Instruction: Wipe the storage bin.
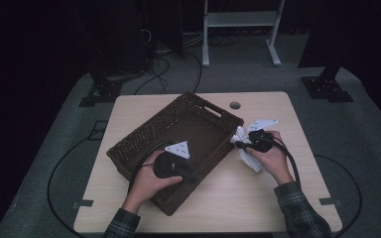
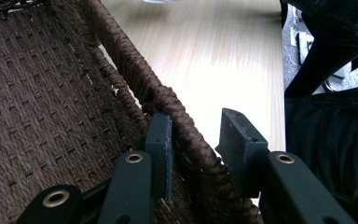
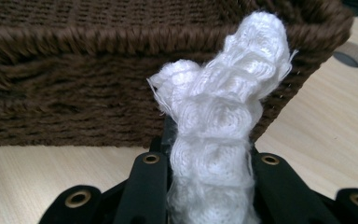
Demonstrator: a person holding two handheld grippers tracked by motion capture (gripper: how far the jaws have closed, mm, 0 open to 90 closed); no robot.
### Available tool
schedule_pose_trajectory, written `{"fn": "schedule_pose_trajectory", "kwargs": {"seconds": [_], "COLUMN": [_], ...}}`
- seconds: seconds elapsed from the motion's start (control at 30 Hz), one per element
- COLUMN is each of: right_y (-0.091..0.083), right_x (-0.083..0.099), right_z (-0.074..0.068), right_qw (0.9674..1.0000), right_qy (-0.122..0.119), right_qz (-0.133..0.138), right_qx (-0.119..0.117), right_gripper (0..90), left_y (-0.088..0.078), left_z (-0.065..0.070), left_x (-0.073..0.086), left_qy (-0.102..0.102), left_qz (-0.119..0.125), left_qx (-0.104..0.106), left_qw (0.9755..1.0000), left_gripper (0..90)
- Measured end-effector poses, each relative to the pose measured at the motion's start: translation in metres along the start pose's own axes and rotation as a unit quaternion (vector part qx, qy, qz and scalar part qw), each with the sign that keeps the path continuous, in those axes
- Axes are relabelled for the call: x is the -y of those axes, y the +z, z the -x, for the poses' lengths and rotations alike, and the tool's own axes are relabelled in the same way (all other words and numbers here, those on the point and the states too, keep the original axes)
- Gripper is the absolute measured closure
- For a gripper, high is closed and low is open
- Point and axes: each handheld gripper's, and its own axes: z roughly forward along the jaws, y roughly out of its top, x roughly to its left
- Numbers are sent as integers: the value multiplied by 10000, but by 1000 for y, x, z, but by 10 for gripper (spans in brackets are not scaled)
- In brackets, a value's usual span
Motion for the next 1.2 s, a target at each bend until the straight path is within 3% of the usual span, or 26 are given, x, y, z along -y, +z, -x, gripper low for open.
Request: {"fn": "schedule_pose_trajectory", "kwargs": {"seconds": [0.97,1.2], "right_y": [37,37], "right_x": [25,26], "right_z": [3,2], "right_qw": [9978,9978], "right_qy": [95,70], "right_qz": [-646,-645], "right_qx": [-109,-105], "right_gripper": [741,741], "left_y": [0,0], "left_z": [0,0], "left_x": [0,0], "left_qy": [-1,4], "left_qz": [-7,-4], "left_qx": [-3,-5], "left_qw": [10000,10000], "left_gripper": [645,645]}}
